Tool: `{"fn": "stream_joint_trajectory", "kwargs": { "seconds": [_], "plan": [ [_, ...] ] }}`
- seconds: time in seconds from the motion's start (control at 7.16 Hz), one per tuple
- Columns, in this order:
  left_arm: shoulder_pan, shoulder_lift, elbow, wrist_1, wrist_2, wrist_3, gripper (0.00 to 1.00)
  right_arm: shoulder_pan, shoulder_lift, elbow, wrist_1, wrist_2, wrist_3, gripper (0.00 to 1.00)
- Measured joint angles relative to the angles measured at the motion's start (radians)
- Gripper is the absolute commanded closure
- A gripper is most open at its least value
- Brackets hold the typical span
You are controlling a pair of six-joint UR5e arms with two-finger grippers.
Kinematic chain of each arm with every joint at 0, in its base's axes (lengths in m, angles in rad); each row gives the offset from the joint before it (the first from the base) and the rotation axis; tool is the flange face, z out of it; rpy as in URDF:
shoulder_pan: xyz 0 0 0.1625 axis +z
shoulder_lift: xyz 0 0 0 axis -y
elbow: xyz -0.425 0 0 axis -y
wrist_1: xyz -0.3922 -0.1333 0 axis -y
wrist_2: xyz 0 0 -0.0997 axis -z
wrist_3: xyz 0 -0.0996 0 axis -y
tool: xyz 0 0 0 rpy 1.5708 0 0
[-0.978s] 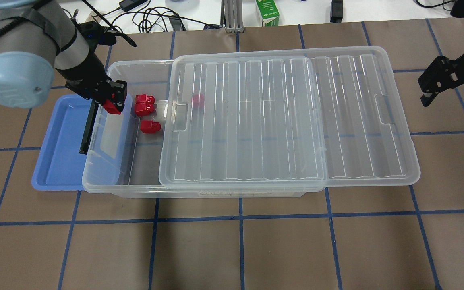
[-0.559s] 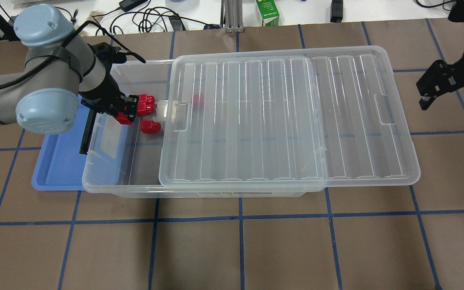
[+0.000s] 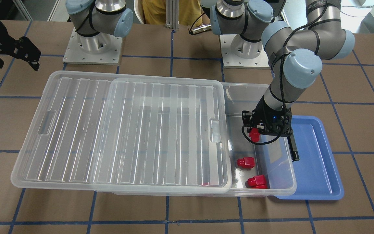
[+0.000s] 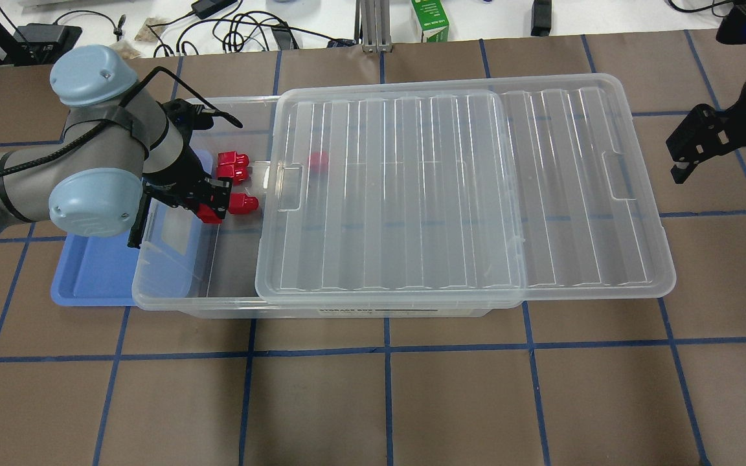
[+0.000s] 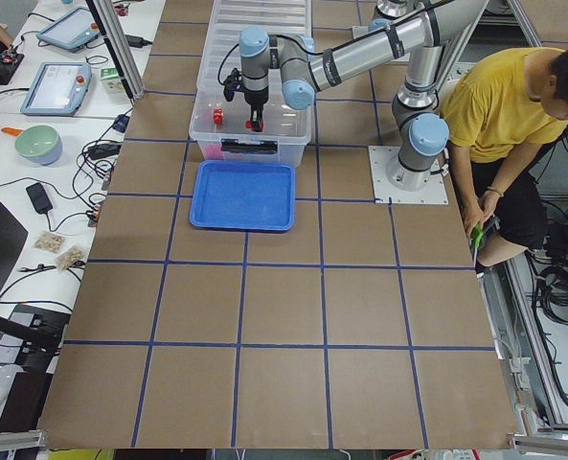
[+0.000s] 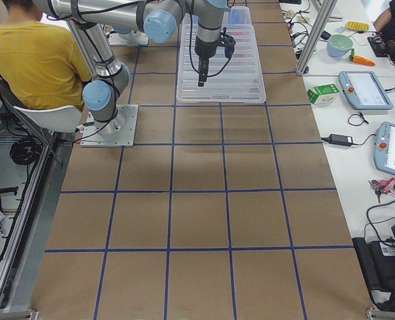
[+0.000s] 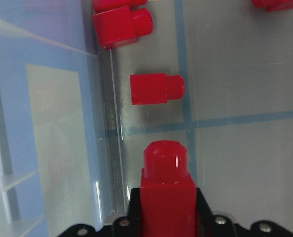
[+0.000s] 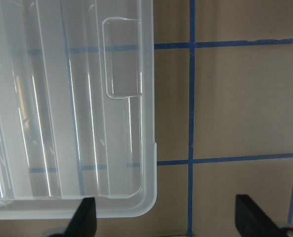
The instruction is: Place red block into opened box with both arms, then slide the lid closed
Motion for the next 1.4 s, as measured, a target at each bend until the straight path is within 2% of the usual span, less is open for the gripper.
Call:
{"fn": "stream_joint_trajectory", "kwargs": {
  "seconds": [0.42,0.7,0.84,0.98,1.4],
  "plan": [
    [0.003,0.000,0.000,0.002,-0.002,0.006,0.15,0.000,0.000,0.002,0.000,-0.001,0.002,0.00],
    [0.007,0.009,0.012,0.001,-0.002,0.007,0.00,0.000,0.000,0.004,0.000,0.000,0.003,0.00],
    [0.007,0.019,0.038,-0.007,0.000,0.008,0.00,0.000,0.000,0.004,0.000,0.000,0.002,0.00],
    [0.003,0.032,0.092,-0.056,0.002,0.007,0.00,-0.002,0.000,0.003,-0.002,-0.005,0.000,0.00],
    [-0.054,0.070,0.310,-0.350,0.008,-0.020,0.00,-0.014,0.023,0.007,-0.047,-0.018,0.002,0.00]
  ]
}}
